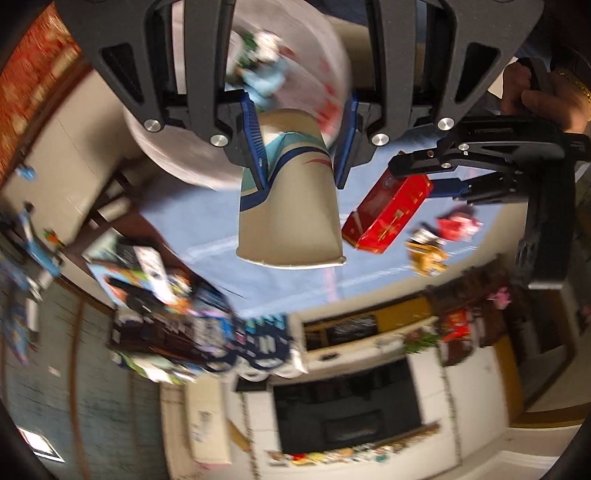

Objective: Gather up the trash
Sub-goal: 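Open both tools over the wastebasket to drop the box and cup, then bring both tools back over the remaining trash on the table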

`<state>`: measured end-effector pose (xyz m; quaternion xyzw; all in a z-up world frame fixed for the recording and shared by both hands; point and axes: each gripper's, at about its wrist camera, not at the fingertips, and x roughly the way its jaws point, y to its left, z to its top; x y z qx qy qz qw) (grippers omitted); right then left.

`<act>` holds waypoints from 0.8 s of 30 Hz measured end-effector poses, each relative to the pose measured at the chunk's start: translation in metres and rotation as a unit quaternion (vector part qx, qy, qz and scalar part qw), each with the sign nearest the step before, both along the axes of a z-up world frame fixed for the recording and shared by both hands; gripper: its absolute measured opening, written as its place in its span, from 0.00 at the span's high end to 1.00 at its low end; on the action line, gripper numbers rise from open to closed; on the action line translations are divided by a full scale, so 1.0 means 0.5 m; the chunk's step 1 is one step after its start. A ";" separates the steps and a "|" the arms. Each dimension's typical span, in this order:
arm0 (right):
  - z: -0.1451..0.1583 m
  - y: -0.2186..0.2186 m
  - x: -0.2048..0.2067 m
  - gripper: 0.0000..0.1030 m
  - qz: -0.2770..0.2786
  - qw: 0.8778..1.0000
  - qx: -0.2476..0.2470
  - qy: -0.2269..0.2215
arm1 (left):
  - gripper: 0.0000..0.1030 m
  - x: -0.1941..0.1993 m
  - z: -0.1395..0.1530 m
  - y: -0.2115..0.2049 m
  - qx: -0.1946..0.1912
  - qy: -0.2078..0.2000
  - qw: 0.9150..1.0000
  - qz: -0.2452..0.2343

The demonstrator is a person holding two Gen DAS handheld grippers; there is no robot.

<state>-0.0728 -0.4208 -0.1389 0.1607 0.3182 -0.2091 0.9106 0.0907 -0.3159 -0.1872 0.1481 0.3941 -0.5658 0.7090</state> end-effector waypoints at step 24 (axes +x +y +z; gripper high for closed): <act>0.055 0.186 0.282 0.14 0.091 0.992 0.004 -0.092 | 0.05 0.379 0.007 0.358 0.039 0.002 0.894 0.446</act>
